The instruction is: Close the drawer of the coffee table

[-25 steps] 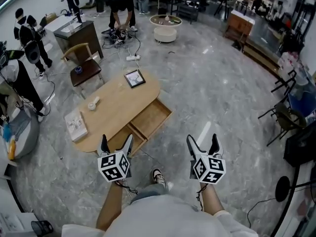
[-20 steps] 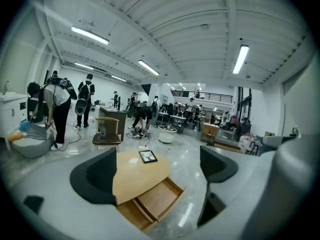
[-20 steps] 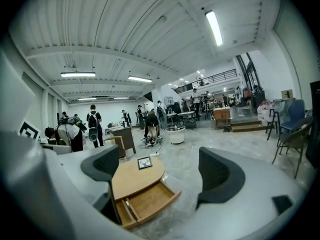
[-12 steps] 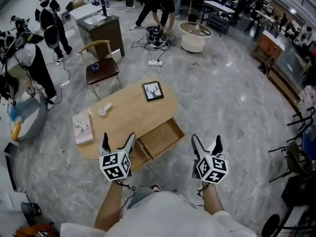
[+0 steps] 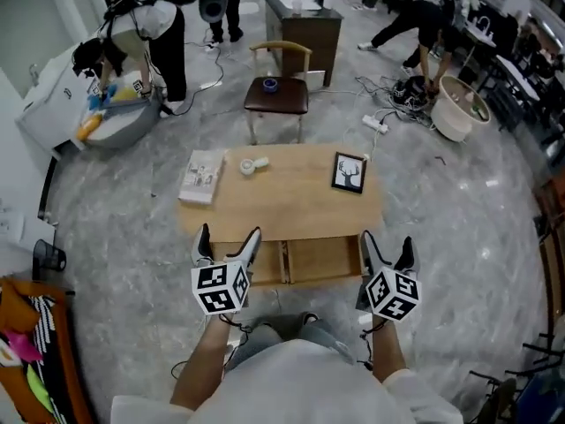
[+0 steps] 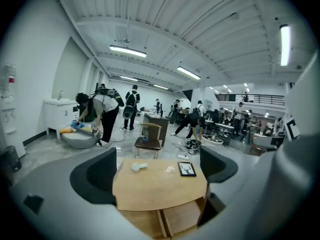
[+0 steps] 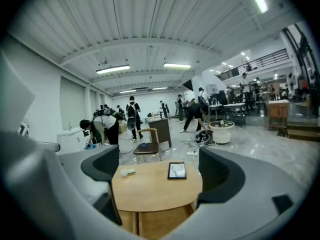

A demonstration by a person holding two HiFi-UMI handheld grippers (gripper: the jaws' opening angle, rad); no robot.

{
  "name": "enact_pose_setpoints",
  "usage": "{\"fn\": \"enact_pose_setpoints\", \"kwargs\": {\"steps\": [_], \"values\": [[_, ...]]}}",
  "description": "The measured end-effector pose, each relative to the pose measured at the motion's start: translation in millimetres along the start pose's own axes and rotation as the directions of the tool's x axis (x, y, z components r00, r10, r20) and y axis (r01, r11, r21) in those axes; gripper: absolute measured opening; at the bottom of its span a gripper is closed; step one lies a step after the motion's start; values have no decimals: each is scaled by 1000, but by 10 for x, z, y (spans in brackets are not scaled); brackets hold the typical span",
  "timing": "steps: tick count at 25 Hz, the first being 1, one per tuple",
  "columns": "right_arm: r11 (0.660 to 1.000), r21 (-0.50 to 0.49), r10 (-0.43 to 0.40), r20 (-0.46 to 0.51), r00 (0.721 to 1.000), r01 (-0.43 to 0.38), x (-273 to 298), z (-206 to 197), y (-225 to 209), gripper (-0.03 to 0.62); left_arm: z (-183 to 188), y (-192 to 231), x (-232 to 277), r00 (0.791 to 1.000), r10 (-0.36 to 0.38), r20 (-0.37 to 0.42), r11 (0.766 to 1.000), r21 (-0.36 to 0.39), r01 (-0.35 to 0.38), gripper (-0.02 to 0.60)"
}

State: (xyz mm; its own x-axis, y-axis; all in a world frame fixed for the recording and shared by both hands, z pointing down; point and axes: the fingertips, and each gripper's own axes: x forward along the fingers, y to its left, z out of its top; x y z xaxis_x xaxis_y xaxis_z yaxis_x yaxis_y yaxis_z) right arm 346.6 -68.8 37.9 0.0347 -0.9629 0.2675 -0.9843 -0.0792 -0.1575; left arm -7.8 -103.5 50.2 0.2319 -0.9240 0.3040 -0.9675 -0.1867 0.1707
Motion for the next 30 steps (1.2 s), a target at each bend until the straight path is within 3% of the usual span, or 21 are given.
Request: {"fn": "enact_pose_setpoints", "kwargs": {"steps": [6, 11, 21, 26, 30], "values": [[994, -18, 112, -9, 994, -112, 449, 136, 172, 503, -35, 180, -233, 990, 140, 18, 989, -45, -139, 522], [984, -32, 173, -37, 984, -175, 478, 80, 399, 505, -65, 361, -382, 980, 195, 24, 979, -71, -193, 522], [993, -36, 112, -82, 990, -115, 315, -246, 231, 505, -415, 306, -245, 988, 135, -73, 990, -32, -138, 522], [998, 1, 56, -133, 990, -56, 303, -740, -63, 508, -881, 177, -49, 982, 92, -163, 996, -3, -94, 522], [1000, 15, 19, -193, 981, -17, 341, -1387, -262, 509, -1452, 115, 150, 965, 62, -256, 998, 18, -59, 522]]}}
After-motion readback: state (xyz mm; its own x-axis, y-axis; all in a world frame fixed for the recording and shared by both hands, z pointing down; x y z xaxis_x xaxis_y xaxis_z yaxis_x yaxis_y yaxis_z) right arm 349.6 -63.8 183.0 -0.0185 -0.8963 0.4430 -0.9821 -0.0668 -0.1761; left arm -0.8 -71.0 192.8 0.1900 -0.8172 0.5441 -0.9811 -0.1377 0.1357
